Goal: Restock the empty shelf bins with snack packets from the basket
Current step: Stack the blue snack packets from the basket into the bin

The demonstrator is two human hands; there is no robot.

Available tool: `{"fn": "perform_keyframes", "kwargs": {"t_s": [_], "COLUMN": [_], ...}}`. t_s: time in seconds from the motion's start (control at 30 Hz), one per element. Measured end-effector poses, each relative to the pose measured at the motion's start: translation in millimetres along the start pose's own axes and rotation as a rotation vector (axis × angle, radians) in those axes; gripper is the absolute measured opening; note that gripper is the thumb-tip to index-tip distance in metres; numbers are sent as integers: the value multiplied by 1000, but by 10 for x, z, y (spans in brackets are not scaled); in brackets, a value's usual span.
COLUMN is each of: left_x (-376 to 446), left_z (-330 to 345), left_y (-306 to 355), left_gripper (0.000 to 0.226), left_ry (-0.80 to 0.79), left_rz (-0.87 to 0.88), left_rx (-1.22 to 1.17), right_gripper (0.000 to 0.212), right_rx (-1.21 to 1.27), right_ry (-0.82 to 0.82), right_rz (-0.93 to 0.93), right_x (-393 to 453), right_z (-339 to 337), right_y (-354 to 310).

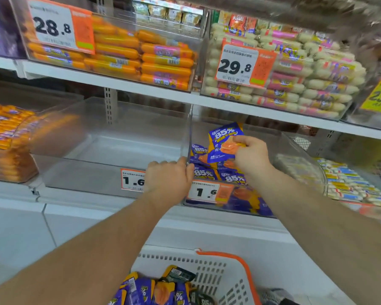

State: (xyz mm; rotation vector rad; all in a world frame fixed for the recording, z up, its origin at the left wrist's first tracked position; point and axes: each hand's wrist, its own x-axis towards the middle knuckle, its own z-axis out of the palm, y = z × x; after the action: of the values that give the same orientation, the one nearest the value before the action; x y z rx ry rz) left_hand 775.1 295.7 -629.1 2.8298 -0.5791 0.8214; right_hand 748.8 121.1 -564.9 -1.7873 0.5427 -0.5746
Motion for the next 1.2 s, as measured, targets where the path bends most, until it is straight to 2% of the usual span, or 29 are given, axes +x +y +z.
{"fn": "perform_keyframes", "kwargs": {"t_s": [0.1,0.23,0.3,0.43,0.57,0.73,0.83,0.9,0.97,1.03,1.1,1.17,1.2], "left_x": [-4,6,2,3,-3,9,-5,-32,-64,-230,-510,-866,-1050], "left_z": [146,183,199,218,229,198,138,44,1,-32,-43,-16,25], "left_y": [-17,-18,-16,-11,-16,-13,-9,-3,-44,-122,-212,-310,-361], "left_gripper": [41,40,39,38,39,39,41,45,56,68,61,54,51], "left_ry": [214,249,260,232,247,190,111,5,-7,99,231,215,152], "left_rz": [49,60,47,40,35,26,22,7,-20,-35,1,-10,-57], "left_rx": [-3,13,-1,-11,-30,-20,-41,-62,-212,-411,-531,-642,-694], "right_gripper": [36,35,34,36,44,50,42,35,31,30,25,13,10], "right_rx": [-47,-113,-234,-616,-885,-1067,-1148,-1112,-957,-800,-676,-558,-500], "right_ry": [-55,-205,-307,-396,-453,-505,-524,-437,-248,39,223,187,113], "right_rz": [77,133,124,66,57,33,13,-62,-163,-500,-932,-1145,-1142], "right_x": [239,458,563,561,536,540,480,446,343,114,-260,-649,-844], "right_z": [185,464,589,648,661,638,531,450,366,316,297,369,431], "right_y": [-45,34,120,135,156,105,63,78,101,143,222,430,576]}}
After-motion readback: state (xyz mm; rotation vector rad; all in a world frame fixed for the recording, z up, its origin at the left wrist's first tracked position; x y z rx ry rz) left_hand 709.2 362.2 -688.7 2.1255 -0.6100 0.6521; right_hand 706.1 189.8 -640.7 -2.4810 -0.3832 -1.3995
